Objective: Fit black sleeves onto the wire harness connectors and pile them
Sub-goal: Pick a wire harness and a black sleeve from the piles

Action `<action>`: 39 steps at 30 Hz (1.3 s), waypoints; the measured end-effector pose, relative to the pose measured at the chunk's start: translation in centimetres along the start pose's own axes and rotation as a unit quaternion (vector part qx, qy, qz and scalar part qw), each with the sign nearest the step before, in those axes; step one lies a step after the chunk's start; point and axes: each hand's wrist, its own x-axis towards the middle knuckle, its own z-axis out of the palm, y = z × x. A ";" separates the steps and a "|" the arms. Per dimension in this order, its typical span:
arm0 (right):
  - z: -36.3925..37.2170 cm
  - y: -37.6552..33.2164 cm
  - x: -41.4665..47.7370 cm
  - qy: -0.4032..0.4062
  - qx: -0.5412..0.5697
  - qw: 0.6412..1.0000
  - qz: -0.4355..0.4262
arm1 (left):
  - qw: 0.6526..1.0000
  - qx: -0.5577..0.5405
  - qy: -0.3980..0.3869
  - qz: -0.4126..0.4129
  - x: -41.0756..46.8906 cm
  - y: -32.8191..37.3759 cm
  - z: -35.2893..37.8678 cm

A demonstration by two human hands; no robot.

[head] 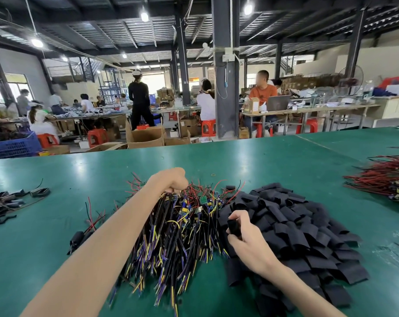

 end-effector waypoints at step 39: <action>-0.3 0.1 -0.6 0.085 -0.019 0.991 -0.100 | 0.859 -0.140 0.451 0.200 -12.5 -3.8 12.2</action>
